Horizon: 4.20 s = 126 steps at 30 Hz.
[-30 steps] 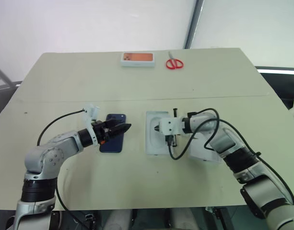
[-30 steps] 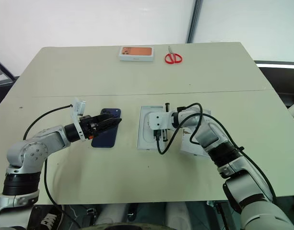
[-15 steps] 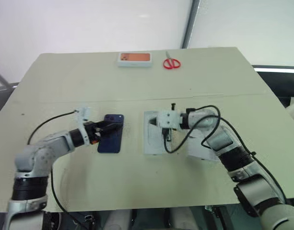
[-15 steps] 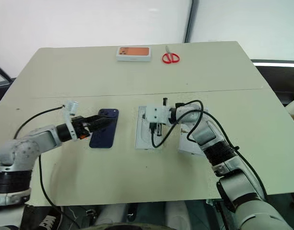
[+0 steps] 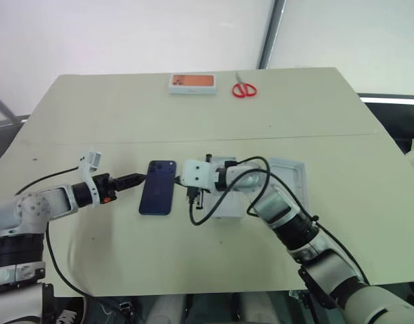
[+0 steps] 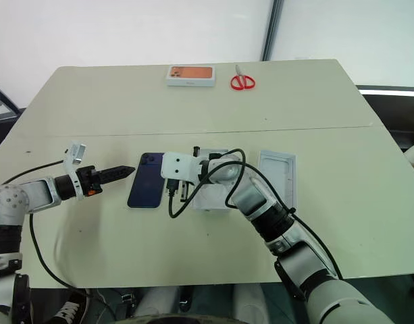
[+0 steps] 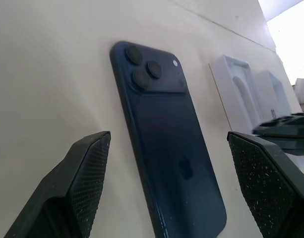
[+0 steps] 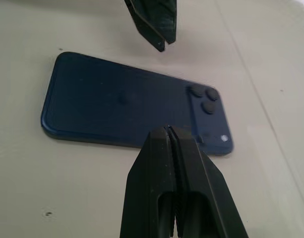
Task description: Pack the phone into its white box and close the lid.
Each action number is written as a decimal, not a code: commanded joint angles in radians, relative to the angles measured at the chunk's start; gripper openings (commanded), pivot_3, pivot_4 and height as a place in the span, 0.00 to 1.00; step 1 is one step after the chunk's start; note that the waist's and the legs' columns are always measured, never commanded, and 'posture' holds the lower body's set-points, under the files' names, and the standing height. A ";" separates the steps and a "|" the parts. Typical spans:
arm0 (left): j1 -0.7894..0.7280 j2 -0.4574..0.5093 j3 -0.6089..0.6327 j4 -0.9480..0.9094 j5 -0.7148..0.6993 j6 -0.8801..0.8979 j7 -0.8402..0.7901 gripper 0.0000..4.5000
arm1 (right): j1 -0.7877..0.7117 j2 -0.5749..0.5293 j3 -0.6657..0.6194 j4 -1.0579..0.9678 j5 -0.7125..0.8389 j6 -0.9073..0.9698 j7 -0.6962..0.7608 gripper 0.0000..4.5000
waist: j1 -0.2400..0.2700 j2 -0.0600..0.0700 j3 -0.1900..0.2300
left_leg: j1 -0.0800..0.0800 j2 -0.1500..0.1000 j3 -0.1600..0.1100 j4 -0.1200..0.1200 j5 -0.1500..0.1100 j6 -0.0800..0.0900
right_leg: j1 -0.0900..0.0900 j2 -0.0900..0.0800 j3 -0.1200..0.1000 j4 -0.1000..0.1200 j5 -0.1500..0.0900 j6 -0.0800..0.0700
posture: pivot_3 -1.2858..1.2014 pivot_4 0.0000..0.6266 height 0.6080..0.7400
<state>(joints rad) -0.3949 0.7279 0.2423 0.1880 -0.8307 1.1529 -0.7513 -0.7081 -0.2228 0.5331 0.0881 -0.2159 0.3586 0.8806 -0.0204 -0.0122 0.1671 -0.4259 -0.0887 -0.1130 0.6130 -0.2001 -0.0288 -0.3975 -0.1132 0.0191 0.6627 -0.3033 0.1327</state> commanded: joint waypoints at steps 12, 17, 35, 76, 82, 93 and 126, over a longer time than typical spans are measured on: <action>0.015 -0.034 -0.119 0.014 0.074 0.043 -0.077 0.89 | -0.038 0.037 0.076 0.072 -0.079 0.073 -0.020 0.02 | 0.003 0.001 -0.003 | 0.002 0.000 0.000 0.000 -0.001 0.001 | 0.001 0.000 0.000 0.000 0.000 0.000 | 0.52 0.24 1.00; 0.019 -0.073 -0.135 0.017 0.087 0.045 -0.080 0.89 | -0.041 0.043 0.065 0.064 -0.074 0.067 -0.022 0.02 | 0.010 0.002 -0.004 | 0.003 -0.001 0.000 0.000 -0.001 0.001 | 0.003 -0.001 0.000 0.000 0.000 0.000 | 0.52 0.24 1.00; -0.058 -0.183 -0.145 0.006 0.085 0.170 -0.048 0.89 | -0.042 0.010 0.059 0.073 -0.082 0.046 -0.025 0.02 | 0.031 0.003 -0.006 | 0.009 -0.003 0.000 0.000 -0.001 0.002 | 0.009 -0.004 -0.001 -0.001 0.000 0.000 | 0.52 0.24 1.00; -0.035 -0.257 0.125 0.011 -0.045 0.209 0.028 0.01 | -0.021 0.028 -0.082 0.032 0.058 -0.020 -0.022 0.00 | 0.006 0.002 -0.005 | 0.008 -0.002 -0.001 -0.002 -0.001 0.001 | 0.007 -0.002 0.000 -0.002 0.000 0.000 | 0.52 0.24 1.00; -0.037 -0.333 0.231 -0.030 -0.111 0.188 0.090 0.00 | 0.003 0.028 -0.258 -0.089 0.326 0.162 0.084 0.12 | 0.002 0.001 -0.004 | 0.001 -0.001 -0.001 -0.001 -0.001 0.001 | 0.005 -0.001 -0.001 -0.001 0.000 0.000 | 0.52 0.24 1.00; -0.033 -0.354 0.259 -0.089 -0.190 0.216 0.143 0.00 | 0.223 -0.367 -0.210 -0.409 0.393 0.150 0.298 0.96 | 0.006 -0.002 -0.002 | -0.001 -0.001 0.000 -0.001 -0.001 0.001 | 0.005 -0.002 -0.001 -0.004 0.000 0.000 | 0.52 0.24 1.00; -0.032 -0.369 0.206 -0.139 -0.216 0.222 0.214 0.00 | 0.271 -0.431 -0.108 -0.325 0.219 0.075 0.218 0.25 | 0.009 -0.006 0.000 | -0.001 -0.001 0.000 0.000 -0.001 0.001 | 0.006 -0.003 -0.002 -0.004 0.000 0.000 | 0.52 0.24 1.00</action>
<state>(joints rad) -0.4117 0.3552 0.4359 0.0776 -1.0052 1.3707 -0.5305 -0.4355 -0.6495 0.4222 -0.2355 0.0048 0.4288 1.0961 -0.0114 -0.0184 0.1672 -0.4265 -0.0894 -0.1127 0.6133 -0.2011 -0.0275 -0.3914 -0.1162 0.0173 0.6589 -0.3036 0.1331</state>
